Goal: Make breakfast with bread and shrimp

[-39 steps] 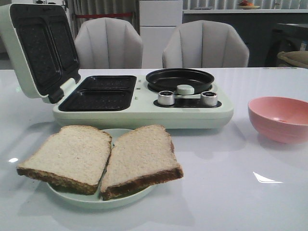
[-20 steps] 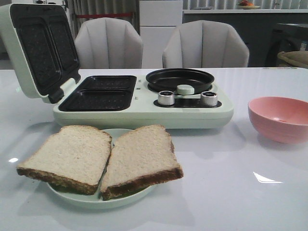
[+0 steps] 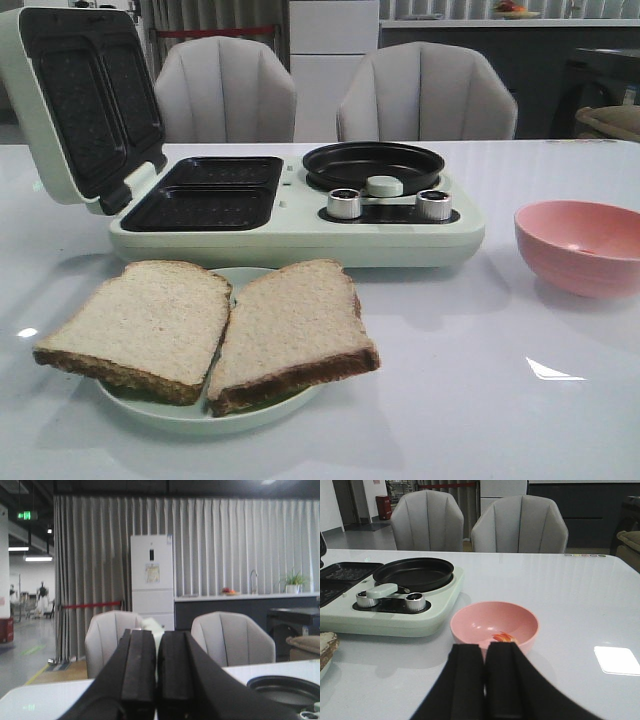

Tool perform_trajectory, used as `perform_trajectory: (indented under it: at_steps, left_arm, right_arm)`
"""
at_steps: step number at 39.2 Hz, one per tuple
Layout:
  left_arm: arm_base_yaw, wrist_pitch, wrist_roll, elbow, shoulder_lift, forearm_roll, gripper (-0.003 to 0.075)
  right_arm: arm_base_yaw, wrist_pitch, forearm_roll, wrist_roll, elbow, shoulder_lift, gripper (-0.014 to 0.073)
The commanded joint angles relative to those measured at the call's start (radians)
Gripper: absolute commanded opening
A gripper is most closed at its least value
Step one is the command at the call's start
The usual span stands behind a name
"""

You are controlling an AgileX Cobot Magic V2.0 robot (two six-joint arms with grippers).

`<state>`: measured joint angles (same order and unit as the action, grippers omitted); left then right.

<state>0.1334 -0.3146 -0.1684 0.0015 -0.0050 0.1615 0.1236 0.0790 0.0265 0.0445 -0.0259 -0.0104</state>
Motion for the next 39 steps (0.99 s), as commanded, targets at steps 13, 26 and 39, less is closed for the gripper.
perform_trajectory:
  at_steps: [13,26,39]
  left_arm:
    - [0.004,0.315,-0.007,-0.348,0.177,-0.032,0.0113]
    - [0.004,0.38,-0.007,-0.402,0.381,-0.224,0.0113]
    - [0.004,0.383,-0.007,-0.402,0.455,-0.179,0.0113]
  right_arm:
    - [-0.006,-0.093,-0.006,-0.003,0.016,-0.021,0.0157]
    - [-0.006,-0.093,-0.006,-0.003,0.016,-0.021,0.0157]
    - [-0.006,-0.093,-0.006,-0.003,0.016,-0.021,0.0157]
